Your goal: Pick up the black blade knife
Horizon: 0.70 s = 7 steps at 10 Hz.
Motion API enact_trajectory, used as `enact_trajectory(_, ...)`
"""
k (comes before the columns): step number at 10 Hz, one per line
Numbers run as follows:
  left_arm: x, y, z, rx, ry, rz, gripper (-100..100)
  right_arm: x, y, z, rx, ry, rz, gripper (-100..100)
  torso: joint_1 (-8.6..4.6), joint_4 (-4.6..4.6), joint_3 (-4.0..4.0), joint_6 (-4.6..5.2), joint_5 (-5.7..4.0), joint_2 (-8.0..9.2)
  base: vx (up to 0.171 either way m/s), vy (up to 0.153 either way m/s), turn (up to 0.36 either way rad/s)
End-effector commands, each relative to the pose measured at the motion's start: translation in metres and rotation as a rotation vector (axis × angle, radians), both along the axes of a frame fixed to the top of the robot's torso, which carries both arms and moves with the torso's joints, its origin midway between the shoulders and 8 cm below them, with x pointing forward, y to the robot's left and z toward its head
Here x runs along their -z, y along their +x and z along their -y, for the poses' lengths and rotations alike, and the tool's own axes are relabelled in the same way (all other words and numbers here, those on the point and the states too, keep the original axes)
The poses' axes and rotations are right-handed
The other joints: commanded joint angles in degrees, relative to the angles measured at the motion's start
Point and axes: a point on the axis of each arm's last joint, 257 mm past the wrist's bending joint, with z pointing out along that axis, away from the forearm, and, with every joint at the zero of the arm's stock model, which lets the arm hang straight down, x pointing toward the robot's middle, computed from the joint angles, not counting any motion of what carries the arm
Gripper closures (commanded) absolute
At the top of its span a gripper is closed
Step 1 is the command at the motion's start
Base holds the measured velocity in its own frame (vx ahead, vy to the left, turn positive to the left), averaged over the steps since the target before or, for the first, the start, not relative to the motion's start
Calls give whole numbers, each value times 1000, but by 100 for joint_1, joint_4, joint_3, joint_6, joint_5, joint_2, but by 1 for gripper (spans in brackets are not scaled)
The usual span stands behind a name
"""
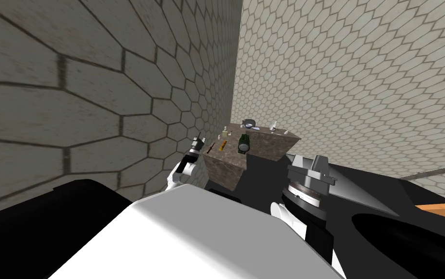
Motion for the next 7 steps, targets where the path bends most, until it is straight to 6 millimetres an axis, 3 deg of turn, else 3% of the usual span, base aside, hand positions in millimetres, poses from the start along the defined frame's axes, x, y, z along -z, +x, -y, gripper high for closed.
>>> enact_trajectory(1, 15, 9, 2, 27, -40, -40, -100, 0, 0, 0, 0, 0, 0, 0, 0, 0, 0, 0, 0, 0, -36, 10, -30)
enact_trajectory(4, 41, 41, 5, 80, -123, -132, -100, 0, 0, 0, 0, 0, 0, 0, -2, -1, -3, -3, 0, -6, -28, 0, -64)
enact_trajectory(7, 56, 58, 6, 104, -174, -186, -100, 0, 0, 0, 0, 0, 0, 0, -2, -2, -5, -2, -1, -9, -22, 3, -51)
